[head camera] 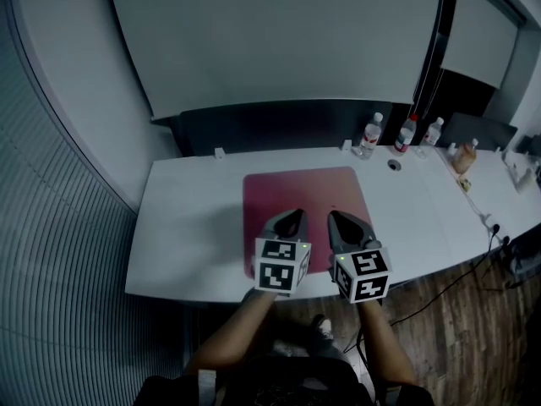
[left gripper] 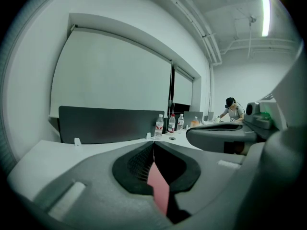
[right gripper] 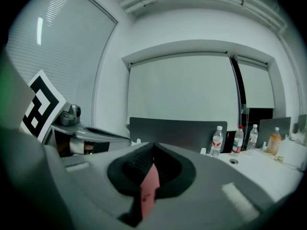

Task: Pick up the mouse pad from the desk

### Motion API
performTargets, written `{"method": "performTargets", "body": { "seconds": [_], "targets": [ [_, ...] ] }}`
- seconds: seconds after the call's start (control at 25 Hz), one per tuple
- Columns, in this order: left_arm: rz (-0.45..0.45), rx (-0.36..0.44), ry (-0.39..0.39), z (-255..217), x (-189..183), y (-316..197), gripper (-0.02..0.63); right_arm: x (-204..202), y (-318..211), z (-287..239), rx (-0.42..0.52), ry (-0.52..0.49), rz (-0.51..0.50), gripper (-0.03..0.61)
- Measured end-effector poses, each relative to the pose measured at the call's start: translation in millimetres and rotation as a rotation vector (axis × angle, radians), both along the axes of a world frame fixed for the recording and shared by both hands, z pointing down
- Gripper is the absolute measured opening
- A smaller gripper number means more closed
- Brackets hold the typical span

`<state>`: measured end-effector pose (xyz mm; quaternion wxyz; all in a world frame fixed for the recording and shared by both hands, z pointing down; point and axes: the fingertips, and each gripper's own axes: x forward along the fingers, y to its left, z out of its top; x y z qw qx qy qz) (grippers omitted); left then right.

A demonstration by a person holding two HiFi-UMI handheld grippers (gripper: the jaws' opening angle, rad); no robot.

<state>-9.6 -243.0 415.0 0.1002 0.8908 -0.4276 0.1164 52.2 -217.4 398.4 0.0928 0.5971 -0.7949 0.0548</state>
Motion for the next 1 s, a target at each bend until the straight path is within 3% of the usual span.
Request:
{"method": "performTargets", "body": {
  "seconds": [0.64,1.0],
  "targets": [
    [-0.104,-0.013,-0.025,18.6,32.8,-58.0,0.006,38.5,-63.8,10.8,-0.002,-0.014,-0.099,0.002],
    [-0.107,-0.043,-0.022,46.4,40.7,-80.7,0.008,56.4,-85.8,38.2,-0.034,-0.005,-0.129,0.002]
  ]
}}
